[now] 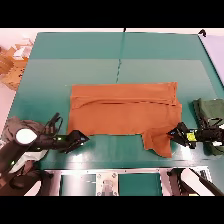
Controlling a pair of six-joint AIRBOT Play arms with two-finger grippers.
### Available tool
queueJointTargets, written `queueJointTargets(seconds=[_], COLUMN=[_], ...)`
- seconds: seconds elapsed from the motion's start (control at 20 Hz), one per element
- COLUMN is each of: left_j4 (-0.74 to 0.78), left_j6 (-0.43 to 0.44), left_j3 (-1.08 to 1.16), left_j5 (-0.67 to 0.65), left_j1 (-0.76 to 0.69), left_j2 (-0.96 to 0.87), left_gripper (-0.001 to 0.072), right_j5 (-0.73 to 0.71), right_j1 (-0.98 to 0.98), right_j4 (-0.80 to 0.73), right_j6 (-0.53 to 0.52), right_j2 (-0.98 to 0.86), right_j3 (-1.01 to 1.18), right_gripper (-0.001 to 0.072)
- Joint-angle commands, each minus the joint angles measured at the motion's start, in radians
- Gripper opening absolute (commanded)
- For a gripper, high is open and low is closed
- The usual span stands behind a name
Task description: Fold the shirts.
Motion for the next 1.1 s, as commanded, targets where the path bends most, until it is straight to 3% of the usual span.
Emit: queueJointTargets(seconds=[0.0, 0.15, 0.3, 0.45, 0.55, 0.65, 0.75, 0.8, 0.85, 0.9, 1.0, 1.05], left_j4=[0.192, 0.132, 0.032, 0.016, 0.016, 0.016, 0.017, 0.017, 0.017, 0.017, 0.036, 0.053], left_j6=[-0.367, -0.386, -0.401, -0.574, -0.686, -0.739, -0.744, -0.744, -0.744, -0.744, -0.739, -0.734], left_j3=[-0.035, -0.124, -0.175, -0.173, -0.154, -0.103, -0.063, -0.059, -0.059, -0.059, -0.059, -0.06], left_j5=[0.19, 0.334, 0.575, 0.894, 1.019, 1.058, 1.023, 1.024, 1.02, 1.003, 0.961, 0.964], left_j1=[0.0, -0.008, -0.147, -0.326, -0.394, -0.433, -0.435, -0.435, -0.435, -0.435, -0.435, -0.435], left_j2=[0.167, 0.128, 0.034, -0.108, -0.216, -0.313, -0.34, -0.34, -0.339, -0.338, -0.313, -0.296], left_gripper=[0.0593, 0.0594, 0.0593, 0.0593, 0.0594, 0.0593, 0.0592, 0.0401, 0.0149, 0.0112, 0.011, 0.0041], right_j5=[-0.038, -0.042, -0.043, -0.04, -0.034, -0.017, 0.008, 0.014, 0.018, 0.021, 0.039, 0.054], right_j1=[0.0, 0.0, 0.0, 0.0, 0.0, 0.0, 0.0, -0.002, -0.002, -0.002, -0.002, -0.002], right_j4=[0.042, 0.042, 0.042, 0.042, 0.042, 0.042, 0.042, 0.042, 0.042, 0.042, 0.042, 0.042], right_j6=[0.0, 0.0, -0.001, 0.0, 0.0, 0.0, 0.0, 0.0, 0.0, 0.0, 0.0, 0.0], right_j2=[0.001, 0.001, 0.001, 0.001, 0.001, 0.001, 0.001, 0.001, 0.001, 0.001, 0.001, 0.001], right_j3=[0.001, 0.001, 0.001, 0.001, 0.001, 0.001, 0.001, 0.001, 0.002, 0.002, 0.005, 0.013], right_gripper=[0.037, 0.037, 0.0369, 0.037, 0.0371, 0.0453, 0.0468, 0.0468, 0.0468, 0.0468, 0.0468, 0.0468])
